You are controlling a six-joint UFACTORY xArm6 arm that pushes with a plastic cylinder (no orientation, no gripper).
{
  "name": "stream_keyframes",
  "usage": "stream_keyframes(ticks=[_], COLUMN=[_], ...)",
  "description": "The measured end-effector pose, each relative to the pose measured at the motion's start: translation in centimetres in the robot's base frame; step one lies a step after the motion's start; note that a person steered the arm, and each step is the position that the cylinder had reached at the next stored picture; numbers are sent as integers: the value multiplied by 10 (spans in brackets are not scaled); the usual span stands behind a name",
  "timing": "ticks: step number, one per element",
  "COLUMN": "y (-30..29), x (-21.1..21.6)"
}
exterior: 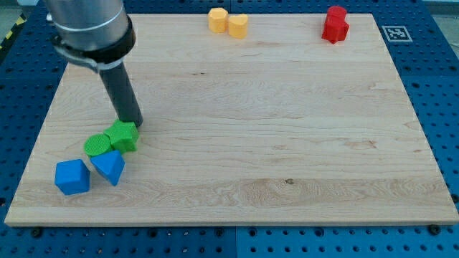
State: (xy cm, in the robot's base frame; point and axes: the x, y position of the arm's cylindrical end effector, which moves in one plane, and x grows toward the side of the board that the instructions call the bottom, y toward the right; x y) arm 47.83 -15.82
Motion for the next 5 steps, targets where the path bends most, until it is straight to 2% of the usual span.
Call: stream_keyframes(ticks=[2,5], y=[7,52], x=[-106,-262])
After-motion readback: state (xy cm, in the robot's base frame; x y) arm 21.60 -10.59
